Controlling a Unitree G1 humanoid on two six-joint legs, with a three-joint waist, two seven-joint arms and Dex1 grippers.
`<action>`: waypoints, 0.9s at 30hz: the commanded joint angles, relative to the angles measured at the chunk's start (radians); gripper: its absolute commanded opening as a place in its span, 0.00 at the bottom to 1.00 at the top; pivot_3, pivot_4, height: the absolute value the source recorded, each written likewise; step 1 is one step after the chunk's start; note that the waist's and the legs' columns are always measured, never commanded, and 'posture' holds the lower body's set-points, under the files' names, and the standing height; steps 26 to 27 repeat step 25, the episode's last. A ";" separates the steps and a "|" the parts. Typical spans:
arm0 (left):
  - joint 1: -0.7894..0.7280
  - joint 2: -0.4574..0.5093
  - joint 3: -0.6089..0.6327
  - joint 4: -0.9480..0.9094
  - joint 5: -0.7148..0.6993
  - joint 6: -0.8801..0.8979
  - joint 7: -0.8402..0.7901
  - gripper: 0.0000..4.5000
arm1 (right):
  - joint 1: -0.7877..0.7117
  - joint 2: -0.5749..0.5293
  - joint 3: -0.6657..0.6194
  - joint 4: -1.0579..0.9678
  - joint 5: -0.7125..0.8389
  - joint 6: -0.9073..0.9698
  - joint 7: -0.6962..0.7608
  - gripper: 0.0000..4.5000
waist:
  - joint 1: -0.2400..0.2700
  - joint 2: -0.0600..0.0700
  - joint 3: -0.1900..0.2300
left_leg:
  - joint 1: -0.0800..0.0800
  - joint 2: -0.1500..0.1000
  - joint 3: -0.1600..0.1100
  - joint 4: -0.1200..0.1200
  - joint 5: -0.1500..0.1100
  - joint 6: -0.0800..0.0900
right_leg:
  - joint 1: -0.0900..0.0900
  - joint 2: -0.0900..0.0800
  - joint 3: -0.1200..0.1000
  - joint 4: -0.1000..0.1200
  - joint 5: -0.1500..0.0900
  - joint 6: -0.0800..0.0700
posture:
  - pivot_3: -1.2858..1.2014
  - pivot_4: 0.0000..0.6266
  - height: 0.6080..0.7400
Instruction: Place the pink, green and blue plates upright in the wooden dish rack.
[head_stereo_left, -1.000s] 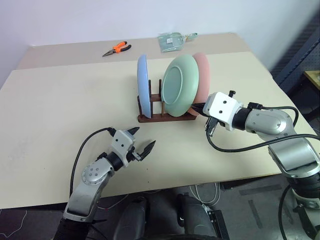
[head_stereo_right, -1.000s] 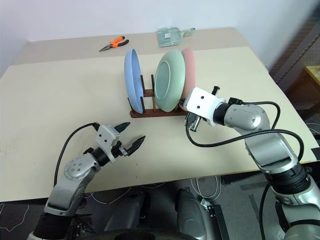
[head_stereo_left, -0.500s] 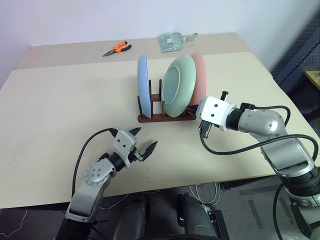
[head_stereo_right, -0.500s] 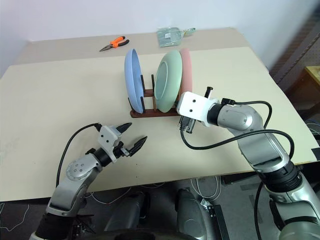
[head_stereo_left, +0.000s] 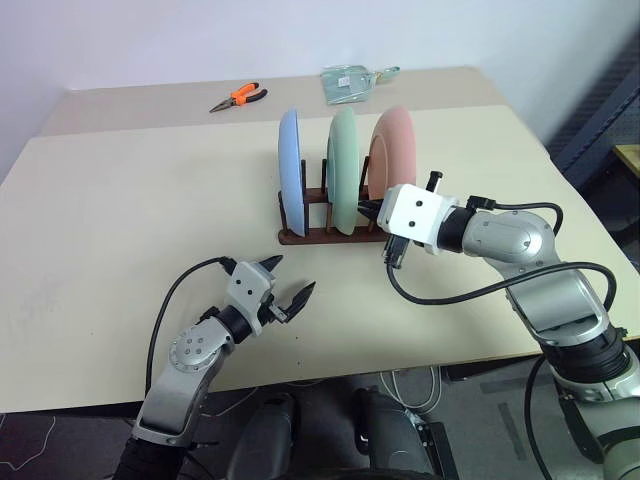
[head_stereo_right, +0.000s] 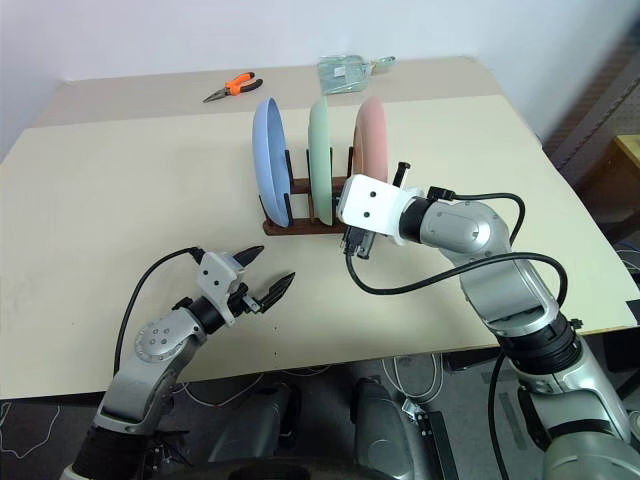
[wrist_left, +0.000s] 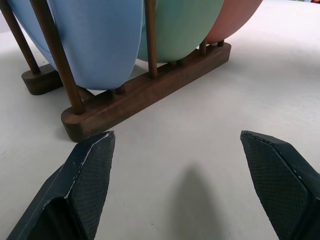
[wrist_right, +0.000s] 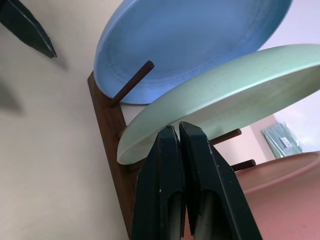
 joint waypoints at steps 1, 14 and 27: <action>0.010 0.024 0.033 -0.012 0.010 -0.029 0.002 0.91 | 0.099 -0.051 -0.179 -0.086 0.159 0.053 0.087 0.02 | 0.005 0.000 0.000 | 0.000 0.000 0.000 0.000 0.000 0.000 | 0.000 0.000 0.000 0.000 0.000 0.000 | 0.52 0.24 0.99; 0.078 0.161 0.273 0.099 0.004 -0.081 0.012 0.91 | 0.356 -0.019 -0.377 0.245 0.211 -0.154 0.046 0.02 | -0.006 0.000 0.000 | 0.009 0.001 0.001 0.001 -0.001 0.001 | 0.009 0.000 0.000 0.000 -0.003 -0.002 | 0.52 0.24 0.99; 0.141 0.140 0.301 0.083 0.013 -0.103 0.045 0.91 | 0.268 0.112 -0.322 0.459 0.188 -0.277 -0.023 0.02 | -0.001 0.000 0.000 | 0.009 0.000 0.001 0.001 -0.001 0.001 | 0.009 0.000 0.001 0.000 -0.002 -0.002 | 0.52 0.24 0.99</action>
